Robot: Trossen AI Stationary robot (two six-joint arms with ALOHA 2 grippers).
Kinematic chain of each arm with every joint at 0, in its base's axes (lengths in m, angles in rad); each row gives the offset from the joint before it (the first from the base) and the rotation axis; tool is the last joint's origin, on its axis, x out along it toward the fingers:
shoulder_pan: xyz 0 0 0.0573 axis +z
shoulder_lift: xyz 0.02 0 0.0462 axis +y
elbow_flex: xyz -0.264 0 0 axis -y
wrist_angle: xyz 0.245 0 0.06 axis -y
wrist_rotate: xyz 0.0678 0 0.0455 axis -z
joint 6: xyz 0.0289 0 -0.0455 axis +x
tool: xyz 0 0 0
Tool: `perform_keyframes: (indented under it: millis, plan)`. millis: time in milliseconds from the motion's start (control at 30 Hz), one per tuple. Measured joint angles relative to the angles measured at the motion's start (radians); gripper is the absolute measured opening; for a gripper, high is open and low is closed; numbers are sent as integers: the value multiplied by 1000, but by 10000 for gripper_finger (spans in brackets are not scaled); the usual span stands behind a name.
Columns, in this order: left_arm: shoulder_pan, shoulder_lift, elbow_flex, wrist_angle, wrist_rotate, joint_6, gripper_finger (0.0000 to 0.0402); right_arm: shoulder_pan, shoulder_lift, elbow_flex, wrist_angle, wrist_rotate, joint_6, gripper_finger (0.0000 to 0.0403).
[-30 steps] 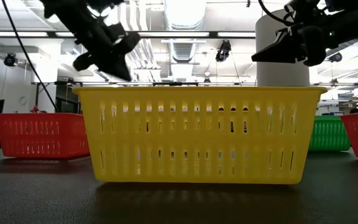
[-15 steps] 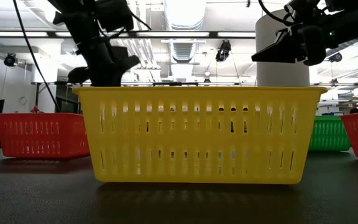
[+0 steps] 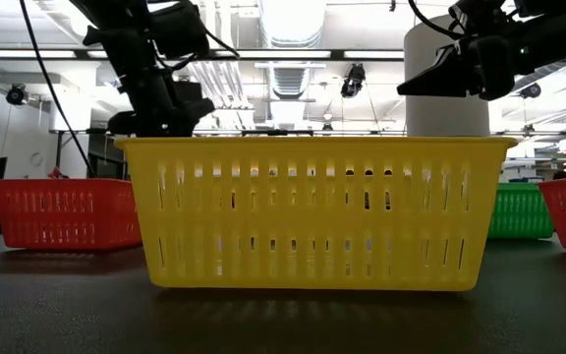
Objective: Stack baskets by color
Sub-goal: Stack the green basket on top of the right green bin
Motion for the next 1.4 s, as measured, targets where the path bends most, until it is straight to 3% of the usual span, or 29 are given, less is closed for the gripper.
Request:
perform_keyframes:
  millis: [800, 1400]
  plan:
    - [9, 47, -4, 2, -77, 4, 132, 0, 0, 0, -1, 0, 51, 9]
    - [14, 82, -3, 2, -107, 41, 132, 0, 0, 44, 0, 0, 324, 9]
